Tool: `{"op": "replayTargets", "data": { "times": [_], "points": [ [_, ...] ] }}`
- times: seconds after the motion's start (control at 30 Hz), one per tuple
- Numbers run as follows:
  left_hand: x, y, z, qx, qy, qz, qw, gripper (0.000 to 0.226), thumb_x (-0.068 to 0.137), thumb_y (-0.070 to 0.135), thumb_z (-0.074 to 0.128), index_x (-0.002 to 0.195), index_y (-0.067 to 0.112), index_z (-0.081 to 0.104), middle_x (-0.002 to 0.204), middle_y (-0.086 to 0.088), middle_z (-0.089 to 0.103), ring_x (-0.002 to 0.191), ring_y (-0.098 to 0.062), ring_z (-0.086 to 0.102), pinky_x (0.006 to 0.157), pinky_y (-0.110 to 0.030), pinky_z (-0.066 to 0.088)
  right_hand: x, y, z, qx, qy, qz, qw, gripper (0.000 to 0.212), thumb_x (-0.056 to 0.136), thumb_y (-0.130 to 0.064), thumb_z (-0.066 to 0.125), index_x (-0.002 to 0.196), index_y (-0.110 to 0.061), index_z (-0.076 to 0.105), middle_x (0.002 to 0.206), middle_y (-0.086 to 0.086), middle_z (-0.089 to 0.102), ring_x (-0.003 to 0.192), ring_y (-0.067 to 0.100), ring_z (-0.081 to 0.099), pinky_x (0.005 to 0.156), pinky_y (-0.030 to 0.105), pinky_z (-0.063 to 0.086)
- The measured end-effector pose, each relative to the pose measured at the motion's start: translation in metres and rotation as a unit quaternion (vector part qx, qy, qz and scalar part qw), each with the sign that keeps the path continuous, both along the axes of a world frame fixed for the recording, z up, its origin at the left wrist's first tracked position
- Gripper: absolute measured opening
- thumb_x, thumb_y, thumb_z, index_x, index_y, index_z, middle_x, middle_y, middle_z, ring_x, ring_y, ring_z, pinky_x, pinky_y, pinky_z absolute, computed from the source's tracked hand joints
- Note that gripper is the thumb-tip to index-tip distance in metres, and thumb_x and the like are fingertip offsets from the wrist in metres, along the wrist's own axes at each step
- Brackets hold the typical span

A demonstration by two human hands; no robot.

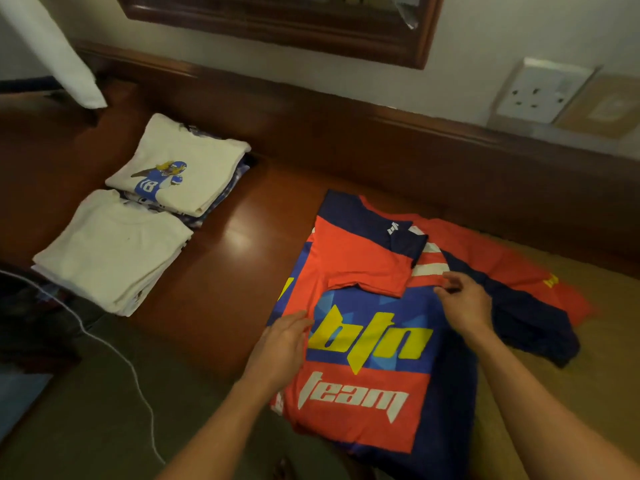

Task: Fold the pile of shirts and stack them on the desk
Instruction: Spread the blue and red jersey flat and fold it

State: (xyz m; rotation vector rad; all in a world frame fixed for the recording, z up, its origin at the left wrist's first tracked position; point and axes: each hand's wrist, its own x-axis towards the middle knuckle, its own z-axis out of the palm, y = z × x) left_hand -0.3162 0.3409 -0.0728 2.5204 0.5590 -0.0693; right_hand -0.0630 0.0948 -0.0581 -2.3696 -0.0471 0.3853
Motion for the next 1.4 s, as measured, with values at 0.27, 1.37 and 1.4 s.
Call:
{"op": "replayTargets", "data": {
  "times": [0.27,1.37,1.4],
  "points": [
    [0.101,0.035,-0.011,0.046,0.057,-0.046,0.996,0.053,0.09,0.011,0.049,0.142,-0.001,0.053,0.15,-0.025,0.046,0.139,-0.039,0.046,0.115,-0.05,0.036,0.015,-0.012,0.001,0.068,0.069,-0.036,0.995,0.017,0.089,-0.013,0.072,0.106,-0.018,0.07,0.077,-0.003,0.072,0.069,0.016,0.072,0.076,0.032,0.058],
    [0.278,0.139,-0.023,0.117,-0.024,-0.328,0.937,0.043,0.098,0.029,0.057,0.141,0.021,0.057,0.161,-0.006,0.036,0.149,-0.03,0.03,0.12,-0.057,0.02,-0.008,0.066,-0.02,0.001,-0.063,-0.282,0.957,0.027,0.085,-0.006,0.075,0.112,-0.01,0.073,0.096,0.002,0.07,0.089,0.022,0.067,0.08,0.021,0.04],
    [0.28,0.131,-0.021,0.097,-0.039,-0.341,0.934,0.04,0.097,0.027,0.059,0.136,0.02,0.061,0.157,-0.008,0.042,0.146,-0.03,0.036,0.119,-0.056,0.024,-0.017,0.056,-0.019,0.001,-0.062,-0.294,0.954,0.026,0.085,-0.006,0.075,0.11,-0.011,0.073,0.092,0.001,0.07,0.085,0.021,0.067,0.078,0.022,0.041]
  ]
}}
